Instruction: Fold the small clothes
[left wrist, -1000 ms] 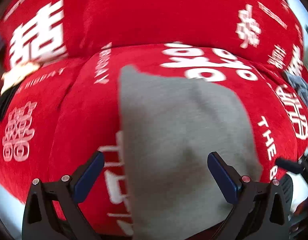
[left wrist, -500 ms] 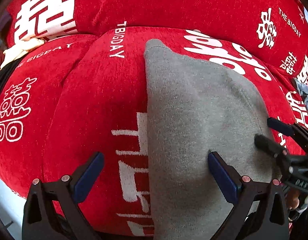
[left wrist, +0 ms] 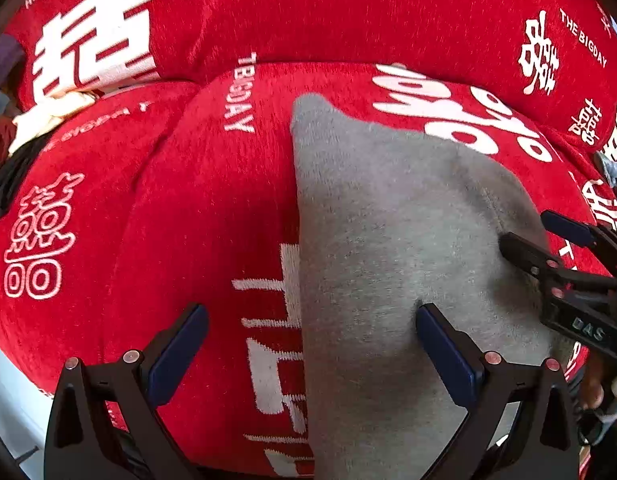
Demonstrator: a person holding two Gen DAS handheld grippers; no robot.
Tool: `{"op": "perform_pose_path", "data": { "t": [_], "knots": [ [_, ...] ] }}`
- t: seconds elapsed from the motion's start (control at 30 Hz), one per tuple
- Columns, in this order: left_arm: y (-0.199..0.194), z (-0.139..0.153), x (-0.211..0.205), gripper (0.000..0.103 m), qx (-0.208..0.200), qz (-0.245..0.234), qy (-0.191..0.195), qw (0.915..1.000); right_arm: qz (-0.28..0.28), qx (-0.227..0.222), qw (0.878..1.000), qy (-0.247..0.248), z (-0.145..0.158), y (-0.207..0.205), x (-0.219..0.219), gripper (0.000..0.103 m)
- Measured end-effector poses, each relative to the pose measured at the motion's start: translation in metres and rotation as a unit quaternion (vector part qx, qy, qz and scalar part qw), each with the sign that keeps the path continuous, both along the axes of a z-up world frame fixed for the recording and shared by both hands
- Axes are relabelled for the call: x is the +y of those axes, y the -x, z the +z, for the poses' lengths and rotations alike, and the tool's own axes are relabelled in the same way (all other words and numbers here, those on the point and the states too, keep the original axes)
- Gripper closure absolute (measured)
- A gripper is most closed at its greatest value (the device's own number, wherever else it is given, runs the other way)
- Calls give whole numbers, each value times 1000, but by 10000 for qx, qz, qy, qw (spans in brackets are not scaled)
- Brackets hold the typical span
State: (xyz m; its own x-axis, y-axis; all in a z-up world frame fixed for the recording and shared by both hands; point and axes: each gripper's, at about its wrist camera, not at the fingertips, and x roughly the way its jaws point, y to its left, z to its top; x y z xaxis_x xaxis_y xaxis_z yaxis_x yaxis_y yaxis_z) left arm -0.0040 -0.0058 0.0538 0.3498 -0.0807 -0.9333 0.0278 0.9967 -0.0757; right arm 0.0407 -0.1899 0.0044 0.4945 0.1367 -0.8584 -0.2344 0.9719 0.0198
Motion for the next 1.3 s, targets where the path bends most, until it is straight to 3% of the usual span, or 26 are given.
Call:
{"op": "perform_pose_path", "data": {
  "t": [0.1,0.2,0.37,0.5,0.83,1.0,1.3],
  "knots": [
    [-8,-6,3,0,210,106,276,9993,-325,224,9983,-425,-3,-10,-15,21],
    [-9,0,2,0,192,156,257,9994,-619,-17,9981,18,9,-5,-20,21],
    [-4,16,-5,0,47,80,269,9996,-436,-94,9989,-122,31,17,-21,21],
    [-2,23,-9,0,32,38,273,9996,-138,-124,9997,180,39,38,-8,21],
    [17,35,-9,0,-240,318,304,9987,6,-19,9998,184,40,63,5,21],
    [19,31,-7,0,-74,368,216,9991,101,-63,9995,286,41,68,11,21],
    [27,36,-6,0,-228,434,18,9988,147,-52,9995,273,43,71,14,21]
  ]
}}
